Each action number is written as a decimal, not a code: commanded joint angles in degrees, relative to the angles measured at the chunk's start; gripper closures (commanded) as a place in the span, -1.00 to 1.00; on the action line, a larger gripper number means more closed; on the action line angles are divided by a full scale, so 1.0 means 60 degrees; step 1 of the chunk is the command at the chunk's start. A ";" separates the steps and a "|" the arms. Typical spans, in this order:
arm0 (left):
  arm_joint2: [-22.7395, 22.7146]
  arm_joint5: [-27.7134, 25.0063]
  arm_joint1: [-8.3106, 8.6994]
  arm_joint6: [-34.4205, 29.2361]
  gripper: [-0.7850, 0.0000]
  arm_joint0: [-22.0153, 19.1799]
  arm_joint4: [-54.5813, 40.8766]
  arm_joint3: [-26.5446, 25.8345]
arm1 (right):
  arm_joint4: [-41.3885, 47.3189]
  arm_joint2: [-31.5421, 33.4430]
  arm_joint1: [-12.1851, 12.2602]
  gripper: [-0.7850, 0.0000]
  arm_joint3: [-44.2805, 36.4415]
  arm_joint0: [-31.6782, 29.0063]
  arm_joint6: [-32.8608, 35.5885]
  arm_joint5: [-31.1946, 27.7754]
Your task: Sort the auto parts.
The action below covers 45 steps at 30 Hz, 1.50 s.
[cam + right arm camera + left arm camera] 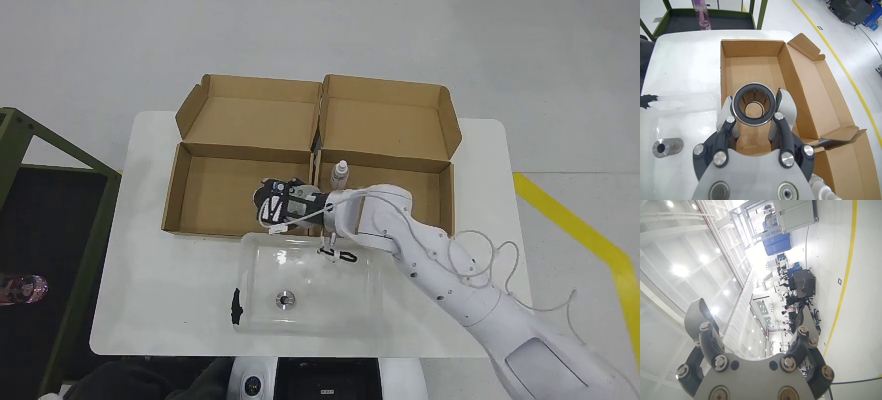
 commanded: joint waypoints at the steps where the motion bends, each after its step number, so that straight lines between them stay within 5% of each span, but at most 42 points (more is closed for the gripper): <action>1: 0.0000 0.0000 0.0000 0.0000 -1.00 0.0000 0.0000 0.0000 | 0.0040 -0.0088 -0.0090 1.00 0.0344 0.0169 -0.0045 0.0078; 24: 0.0000 0.0000 0.0000 0.0000 -1.00 0.0000 0.0000 0.0000 | 0.0198 -0.0580 -0.0976 1.00 0.3311 0.1395 -0.0257 0.0831; 34: 0.0000 0.0000 0.0000 0.0000 -1.00 0.0000 0.0000 0.0000 | -0.0162 -0.0800 -0.1265 0.64 0.3891 0.1558 -0.0088 0.1037; 40: 0.0000 0.0000 0.0000 0.0000 -1.00 0.0000 0.0000 0.0000 | -0.0435 -0.0879 -0.1405 0.07 0.4007 0.1599 0.0080 0.1179; 45: 0.0000 0.0000 0.0000 0.0000 -1.00 0.0000 0.0000 0.0000 | -0.0584 -0.0840 -0.1474 -0.13 0.4075 0.1597 0.0118 0.1185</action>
